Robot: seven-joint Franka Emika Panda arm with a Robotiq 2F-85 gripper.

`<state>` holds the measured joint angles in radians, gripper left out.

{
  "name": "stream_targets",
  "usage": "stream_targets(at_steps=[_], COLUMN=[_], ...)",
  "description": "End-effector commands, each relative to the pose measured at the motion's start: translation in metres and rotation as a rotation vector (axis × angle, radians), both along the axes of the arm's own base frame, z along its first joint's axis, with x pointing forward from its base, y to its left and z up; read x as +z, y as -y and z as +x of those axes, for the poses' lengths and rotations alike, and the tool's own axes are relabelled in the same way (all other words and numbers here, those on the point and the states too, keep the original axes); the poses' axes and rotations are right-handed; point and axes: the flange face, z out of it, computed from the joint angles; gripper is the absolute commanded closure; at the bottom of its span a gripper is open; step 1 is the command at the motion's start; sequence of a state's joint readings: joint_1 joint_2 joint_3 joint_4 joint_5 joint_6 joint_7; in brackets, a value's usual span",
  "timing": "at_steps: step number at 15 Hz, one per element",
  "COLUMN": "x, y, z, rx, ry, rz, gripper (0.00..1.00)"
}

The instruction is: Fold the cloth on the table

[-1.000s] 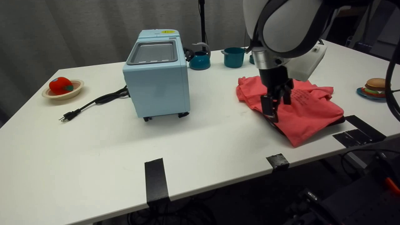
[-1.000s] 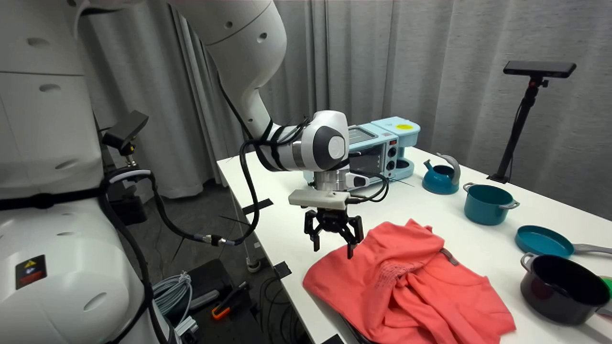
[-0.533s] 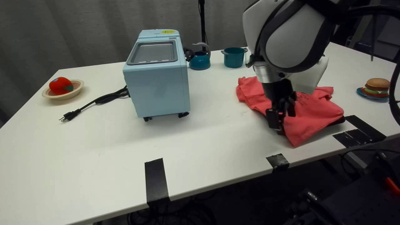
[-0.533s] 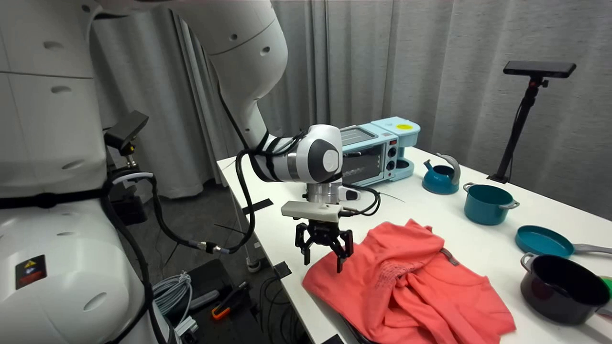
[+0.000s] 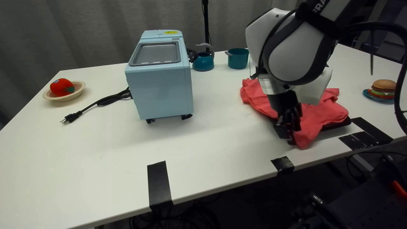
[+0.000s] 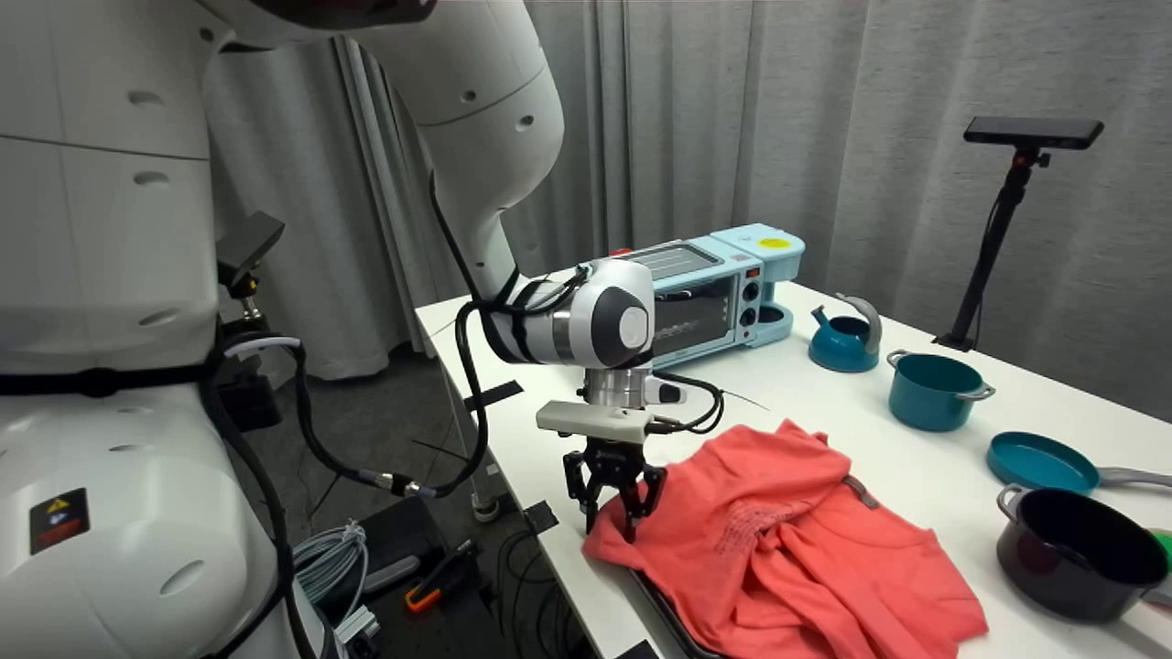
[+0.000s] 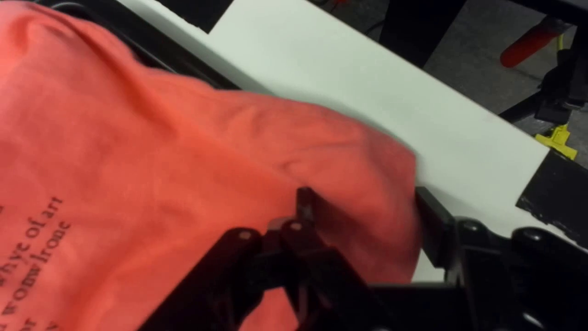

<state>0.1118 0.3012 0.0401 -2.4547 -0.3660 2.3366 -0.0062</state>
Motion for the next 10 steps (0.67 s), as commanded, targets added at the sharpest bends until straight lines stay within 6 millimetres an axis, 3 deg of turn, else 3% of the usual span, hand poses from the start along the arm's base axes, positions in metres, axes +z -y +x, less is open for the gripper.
stream_targets(at_steps=[1, 3, 5, 10], x=[0.005, 0.012, 0.018, 0.03], y=[-0.001, -0.005, -0.008, -0.011], z=[0.003, 0.004, 0.003, -0.004], rx=[0.026, 0.038, 0.049, 0.079], ry=[0.005, 0.012, 0.016, 0.019], rz=[0.0, -0.005, -0.015, -0.049], gripper=[0.77, 0.88, 0.93, 0.95])
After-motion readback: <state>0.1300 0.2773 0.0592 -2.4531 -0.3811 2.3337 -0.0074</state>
